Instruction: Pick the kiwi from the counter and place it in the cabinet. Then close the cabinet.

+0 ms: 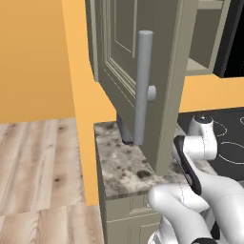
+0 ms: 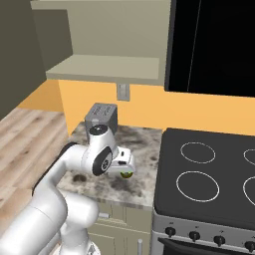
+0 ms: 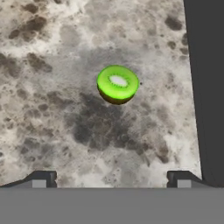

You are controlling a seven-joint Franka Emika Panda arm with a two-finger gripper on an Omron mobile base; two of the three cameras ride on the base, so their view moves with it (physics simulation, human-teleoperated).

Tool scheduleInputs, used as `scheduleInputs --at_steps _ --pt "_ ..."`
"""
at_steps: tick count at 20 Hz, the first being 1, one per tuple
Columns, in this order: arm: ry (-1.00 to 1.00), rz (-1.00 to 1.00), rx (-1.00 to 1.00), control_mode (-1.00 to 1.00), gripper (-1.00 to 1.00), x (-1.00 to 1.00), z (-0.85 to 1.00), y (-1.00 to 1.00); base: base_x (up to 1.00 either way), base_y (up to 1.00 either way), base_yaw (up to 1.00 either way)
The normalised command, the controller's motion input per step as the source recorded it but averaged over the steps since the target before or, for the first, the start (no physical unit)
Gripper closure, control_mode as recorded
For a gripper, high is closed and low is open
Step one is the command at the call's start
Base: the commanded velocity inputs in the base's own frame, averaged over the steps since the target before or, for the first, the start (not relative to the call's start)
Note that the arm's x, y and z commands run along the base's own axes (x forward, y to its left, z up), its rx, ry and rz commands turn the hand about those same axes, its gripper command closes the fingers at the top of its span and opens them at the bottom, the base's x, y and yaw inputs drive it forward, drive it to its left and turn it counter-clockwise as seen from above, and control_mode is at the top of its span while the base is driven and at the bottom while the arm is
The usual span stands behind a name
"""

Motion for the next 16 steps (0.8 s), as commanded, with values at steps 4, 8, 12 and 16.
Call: scheduleInputs --at_steps 4,8,12,16 --pt "0.00 0.00 0.07 -1.00 -1.00 0.27 -0.01 -0.08 0.00 0.00 0.00" --pt "0.00 0.00 0.08 -1.00 -1.00 0.25 0.00 -0.05 0.00 0.00 0.00" --pt "0.00 0.00 0.03 -1.00 -1.00 0.14 -0.07 -0.05 0.00 0.00 0.00" --pt "0.00 0.00 0.02 -1.00 -1.00 0.12 -0.12 -0.04 0.00 0.00 0.00"
